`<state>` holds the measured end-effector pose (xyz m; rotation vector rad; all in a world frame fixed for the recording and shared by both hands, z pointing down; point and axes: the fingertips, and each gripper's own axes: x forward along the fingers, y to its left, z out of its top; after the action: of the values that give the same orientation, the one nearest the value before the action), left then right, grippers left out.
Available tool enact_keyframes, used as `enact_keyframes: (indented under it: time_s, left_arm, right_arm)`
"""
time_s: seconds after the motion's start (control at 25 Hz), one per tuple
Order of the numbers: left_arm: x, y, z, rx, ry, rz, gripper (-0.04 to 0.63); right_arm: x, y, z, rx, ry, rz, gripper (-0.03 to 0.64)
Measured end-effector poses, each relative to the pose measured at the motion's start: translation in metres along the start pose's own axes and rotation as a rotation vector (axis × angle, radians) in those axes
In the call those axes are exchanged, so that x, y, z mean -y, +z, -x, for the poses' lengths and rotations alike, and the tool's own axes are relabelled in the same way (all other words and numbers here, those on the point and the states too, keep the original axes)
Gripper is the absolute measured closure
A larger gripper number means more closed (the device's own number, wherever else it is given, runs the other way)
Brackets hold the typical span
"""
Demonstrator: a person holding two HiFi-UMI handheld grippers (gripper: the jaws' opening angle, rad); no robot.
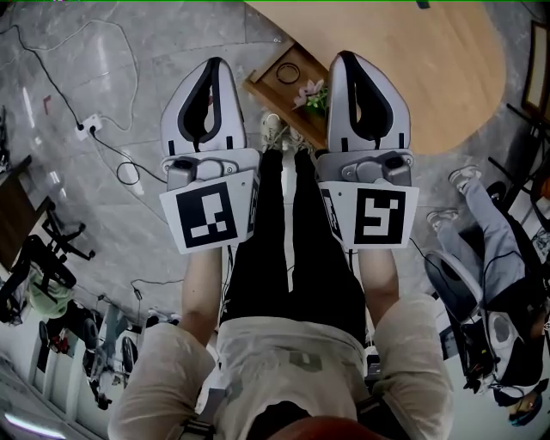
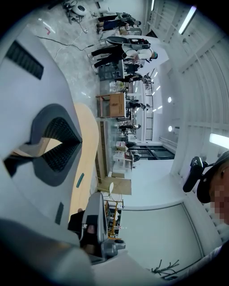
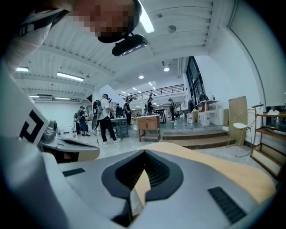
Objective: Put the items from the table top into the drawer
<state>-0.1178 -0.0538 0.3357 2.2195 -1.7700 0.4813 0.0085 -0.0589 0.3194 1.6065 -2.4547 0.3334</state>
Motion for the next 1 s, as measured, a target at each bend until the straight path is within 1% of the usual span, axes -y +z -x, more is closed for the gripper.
enact_keyframes:
  time_s: [0.08,0.2,0.24,0.28,0.32,0.4,0.52,0.6,0.68,0.76,0.84,1.0]
  left_arm:
    - [0.002,0.0,-0.004,-0.001,-0.002,0.0,0.588]
    - [0.009,0.002,-0.012,0.008,-0.009,0.008,0.588]
    - [0.011,0.003,-0.014,0.01,-0.013,0.012,0.588]
    - [0.013,0.003,-0.016,0.008,-0.019,0.012,0.588]
    - [0.014,0.002,-0.018,0.002,-0.025,0.004,0.588]
    - [0.017,-0.001,-0.023,-0.013,-0.036,-0.02,0.588]
    - [0.021,-0.006,-0.033,-0.027,-0.042,-0.037,0.588]
    - [0.029,-0.008,-0.042,-0.033,-0.052,-0.034,0.588]
    - [0.038,-0.007,-0.054,-0.026,-0.068,-0.022,0.588]
    - [0.047,-0.004,-0.066,-0.014,-0.083,-0.01,0.588]
    - [0.052,-0.005,-0.076,-0.02,-0.095,-0.013,0.588]
    - [0.055,-0.003,-0.094,-0.016,-0.104,-0.021,0.588]
  right_arm:
    - [0.005,0.001,-0.006,0.004,0.009,-0.014,0.612]
    - [0.031,-0.008,-0.021,-0.019,0.04,-0.083,0.603]
    - [0.046,-0.014,-0.028,-0.036,0.042,-0.094,0.56]
    - [0.064,-0.02,-0.036,-0.058,0.039,-0.09,0.489]
    - [0.082,-0.028,-0.045,-0.086,0.035,-0.078,0.45]
    - [0.116,-0.044,-0.065,-0.159,0.046,-0.057,0.39]
    - [0.158,-0.073,-0.098,-0.281,0.071,-0.028,0.317]
    - [0.188,-0.092,-0.116,-0.365,0.054,0.033,0.311]
    - [0.218,-0.115,-0.132,-0.452,0.038,0.054,0.311]
    - [0.244,-0.14,-0.144,-0.538,0.017,0.031,0.311]
    - [0.266,-0.165,-0.15,-0.611,-0.011,0.005,0.311]
    - [0.289,-0.189,-0.162,-0.688,-0.028,-0.008,0.313]
